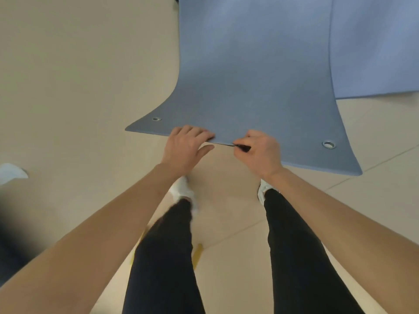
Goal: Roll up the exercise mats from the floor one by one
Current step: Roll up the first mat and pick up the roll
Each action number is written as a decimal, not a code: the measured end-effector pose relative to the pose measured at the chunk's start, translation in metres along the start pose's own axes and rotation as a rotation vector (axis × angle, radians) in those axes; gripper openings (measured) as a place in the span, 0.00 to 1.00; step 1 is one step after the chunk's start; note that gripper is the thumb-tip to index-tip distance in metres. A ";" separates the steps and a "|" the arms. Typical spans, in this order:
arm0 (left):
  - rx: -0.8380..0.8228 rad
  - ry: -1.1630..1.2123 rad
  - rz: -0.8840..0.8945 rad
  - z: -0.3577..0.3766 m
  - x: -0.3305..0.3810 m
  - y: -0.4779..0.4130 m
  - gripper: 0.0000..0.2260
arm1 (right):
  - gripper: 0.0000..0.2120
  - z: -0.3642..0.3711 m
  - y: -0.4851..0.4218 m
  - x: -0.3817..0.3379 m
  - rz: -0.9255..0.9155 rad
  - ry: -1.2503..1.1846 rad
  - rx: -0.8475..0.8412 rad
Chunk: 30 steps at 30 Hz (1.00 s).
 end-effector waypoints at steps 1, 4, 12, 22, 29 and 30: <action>0.004 0.000 0.042 -0.003 -0.008 -0.004 0.16 | 0.08 0.004 -0.001 -0.008 0.033 -0.011 0.009; 0.024 0.007 0.142 -0.014 -0.039 -0.009 0.14 | 0.08 0.018 -0.002 -0.034 0.127 -0.035 0.067; -0.048 0.125 0.056 -0.041 -0.115 0.035 0.17 | 0.22 0.067 0.033 -0.084 0.215 0.160 0.286; -0.291 -0.004 -0.059 -0.008 -0.188 0.101 0.16 | 0.25 0.173 0.085 -0.083 0.261 0.083 0.081; -0.410 0.041 -0.076 0.069 -0.222 0.097 0.15 | 0.27 0.242 0.076 -0.039 0.345 0.092 -0.149; -0.384 0.042 -0.073 0.083 -0.225 0.092 0.14 | 0.27 0.249 0.069 -0.030 0.352 0.103 -0.153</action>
Point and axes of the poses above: each hand's wrist, its own y-axis away from the middle knuckle, its own z-axis out of the palm, x = y × z, the point moved 1 cm from there along -y, towards the middle knuckle, and after that the axes turned 9 degrees about y, right-handed, at the moved point
